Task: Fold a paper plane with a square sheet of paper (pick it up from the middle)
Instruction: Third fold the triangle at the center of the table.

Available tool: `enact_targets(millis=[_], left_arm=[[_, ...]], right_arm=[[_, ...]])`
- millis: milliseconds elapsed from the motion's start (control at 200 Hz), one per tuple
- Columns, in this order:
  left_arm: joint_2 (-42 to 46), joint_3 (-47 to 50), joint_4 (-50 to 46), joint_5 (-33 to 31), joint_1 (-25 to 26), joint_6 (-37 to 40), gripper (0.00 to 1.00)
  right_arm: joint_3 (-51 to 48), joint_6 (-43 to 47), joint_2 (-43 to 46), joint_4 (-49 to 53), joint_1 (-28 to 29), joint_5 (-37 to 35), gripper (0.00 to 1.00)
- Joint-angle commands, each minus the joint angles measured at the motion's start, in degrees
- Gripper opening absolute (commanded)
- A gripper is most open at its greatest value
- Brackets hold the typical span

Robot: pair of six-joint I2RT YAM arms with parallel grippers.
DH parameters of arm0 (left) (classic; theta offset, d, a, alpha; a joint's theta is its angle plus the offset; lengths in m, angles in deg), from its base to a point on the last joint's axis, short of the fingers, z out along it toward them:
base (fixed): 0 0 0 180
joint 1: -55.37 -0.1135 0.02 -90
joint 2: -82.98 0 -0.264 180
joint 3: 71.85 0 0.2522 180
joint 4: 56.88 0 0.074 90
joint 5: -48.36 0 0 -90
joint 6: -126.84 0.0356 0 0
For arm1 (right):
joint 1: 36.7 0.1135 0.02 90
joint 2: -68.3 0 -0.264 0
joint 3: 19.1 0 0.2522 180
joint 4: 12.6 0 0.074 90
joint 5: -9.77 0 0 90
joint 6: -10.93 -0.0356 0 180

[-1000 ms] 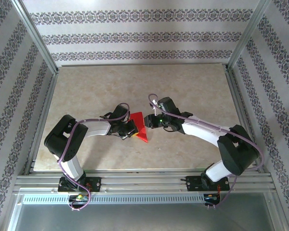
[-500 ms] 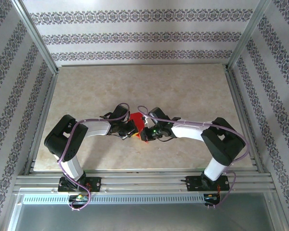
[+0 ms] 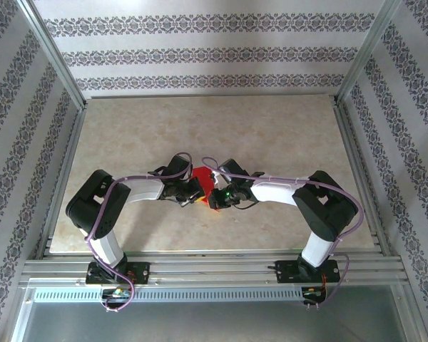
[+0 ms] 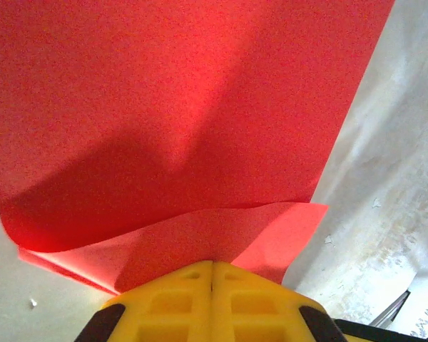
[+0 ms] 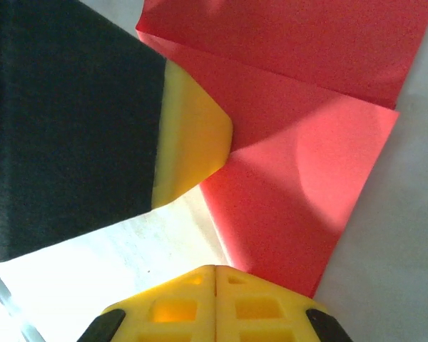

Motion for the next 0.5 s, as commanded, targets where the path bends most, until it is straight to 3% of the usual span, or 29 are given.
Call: enact_targets(millis=[0, 495], left_arm=[[-3.27, 1.1, -4.54, -4.61, 0.68, 0.39, 0.03], [-3.26, 1.19, -5.1, -4.78, 0.73, 0.57, 0.03]], right_arm=[[1.33, 1.28, -1.67, 1.68, 0.6, -1.27, 0.07], [1.59, 1.61, -2.8, 2.87, 0.61, -2.75, 0.07]])
